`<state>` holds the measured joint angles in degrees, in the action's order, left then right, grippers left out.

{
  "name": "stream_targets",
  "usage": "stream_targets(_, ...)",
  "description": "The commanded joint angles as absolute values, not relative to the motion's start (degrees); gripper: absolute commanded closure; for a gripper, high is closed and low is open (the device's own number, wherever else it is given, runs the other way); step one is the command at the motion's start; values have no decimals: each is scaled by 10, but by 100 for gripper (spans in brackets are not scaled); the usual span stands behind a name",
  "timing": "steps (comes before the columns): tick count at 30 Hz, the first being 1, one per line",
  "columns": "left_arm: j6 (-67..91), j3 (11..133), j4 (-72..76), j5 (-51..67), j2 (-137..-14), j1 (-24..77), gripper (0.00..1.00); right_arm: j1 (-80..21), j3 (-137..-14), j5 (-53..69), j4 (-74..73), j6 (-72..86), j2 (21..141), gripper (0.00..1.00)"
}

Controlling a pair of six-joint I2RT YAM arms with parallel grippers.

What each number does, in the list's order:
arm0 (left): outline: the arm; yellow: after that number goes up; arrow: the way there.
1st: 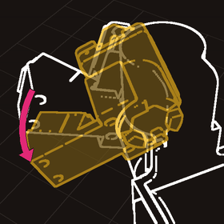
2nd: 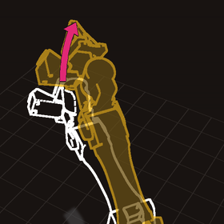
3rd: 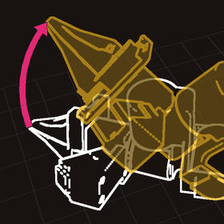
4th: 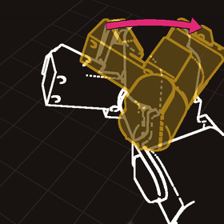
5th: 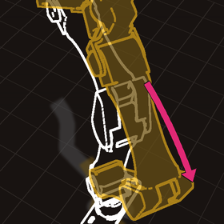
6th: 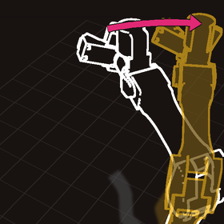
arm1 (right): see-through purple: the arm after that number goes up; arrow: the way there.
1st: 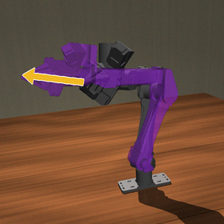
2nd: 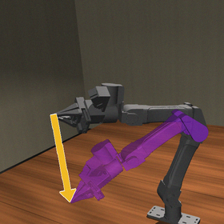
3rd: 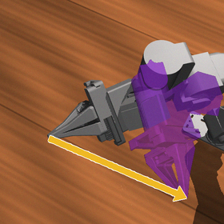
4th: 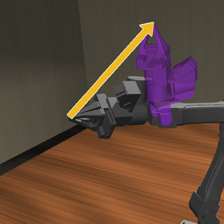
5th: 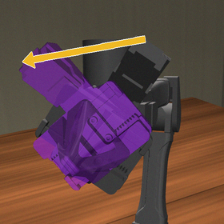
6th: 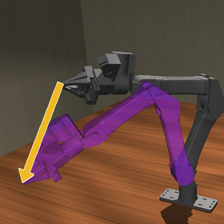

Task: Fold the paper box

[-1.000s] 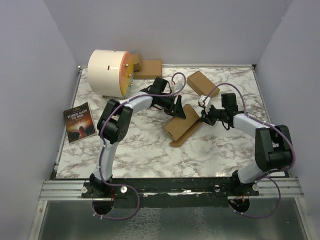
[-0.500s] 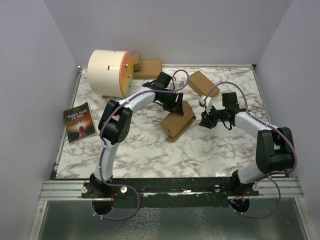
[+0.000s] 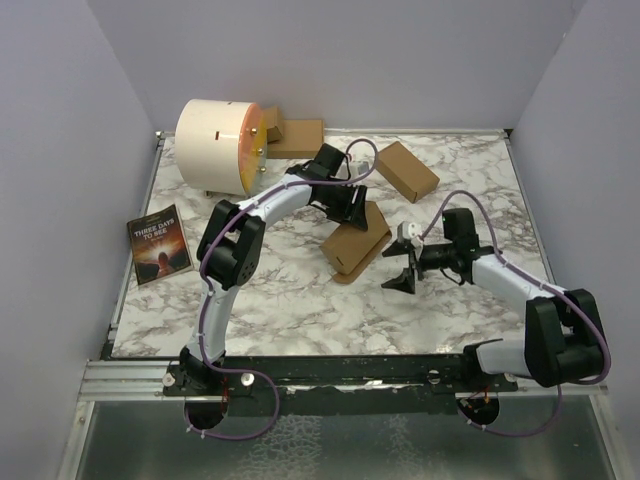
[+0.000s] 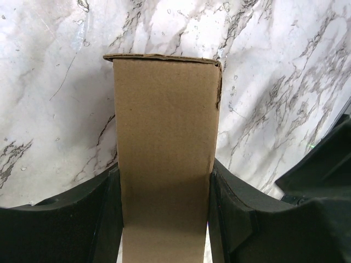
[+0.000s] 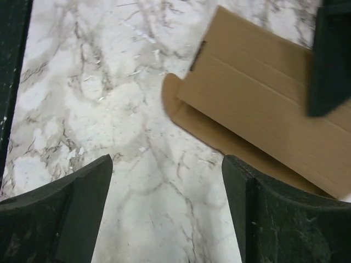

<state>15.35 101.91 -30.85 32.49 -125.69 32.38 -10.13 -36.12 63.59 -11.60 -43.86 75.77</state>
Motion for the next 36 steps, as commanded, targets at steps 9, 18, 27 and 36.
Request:
stream_targets(9,200,935,-260,262,-1255,311,81,-168,-329,567,-39,-553,706,18)
stream_targets(18,270,868,-202,212,-1223,313,81,-167,-308,629,-83,-635,697,17)
stream_targets(27,300,826,-163,210,-1209,314,81,-167,-316,615,-233,-871,720,21)
stream_targets(36,308,817,-161,216,-1200,314,81,-179,-288,616,-174,-900,755,30)
